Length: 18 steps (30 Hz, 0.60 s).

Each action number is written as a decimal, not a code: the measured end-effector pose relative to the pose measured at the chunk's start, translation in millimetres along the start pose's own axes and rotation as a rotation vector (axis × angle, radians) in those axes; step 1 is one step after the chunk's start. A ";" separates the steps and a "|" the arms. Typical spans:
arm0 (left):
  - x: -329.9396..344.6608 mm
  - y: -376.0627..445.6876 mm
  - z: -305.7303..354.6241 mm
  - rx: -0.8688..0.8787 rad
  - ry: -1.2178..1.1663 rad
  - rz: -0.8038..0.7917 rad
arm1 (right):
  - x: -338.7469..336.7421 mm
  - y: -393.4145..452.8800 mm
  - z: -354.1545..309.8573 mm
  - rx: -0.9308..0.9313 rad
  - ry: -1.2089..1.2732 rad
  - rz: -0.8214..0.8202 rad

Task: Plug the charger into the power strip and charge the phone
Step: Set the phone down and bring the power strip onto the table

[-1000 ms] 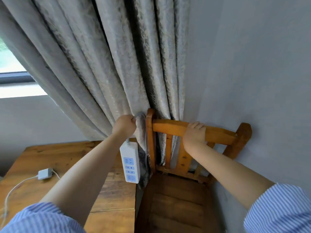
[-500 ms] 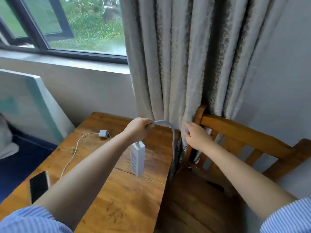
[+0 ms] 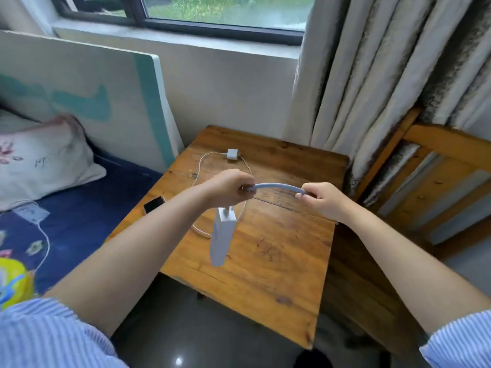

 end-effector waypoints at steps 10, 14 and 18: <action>49.7 -8.1 -48.3 -0.006 -0.024 -0.073 | 55.9 -2.5 6.9 0.124 -0.107 -0.097; 71.2 13.6 -68.9 -0.042 -0.106 -0.065 | 41.9 11.0 37.1 0.247 -0.071 -0.047; 118.0 12.5 -101.3 -0.259 -0.241 -0.257 | 34.3 30.6 63.1 0.336 -0.102 -0.038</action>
Point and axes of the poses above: each hand's wrist, its own y-axis towards the middle knuckle, its own x-axis out of the palm, z = x × y, the point moved 5 cm from there along y, towards the middle knuckle, and after that the axes turned 2 degrees about x, right-handed, at the moved point
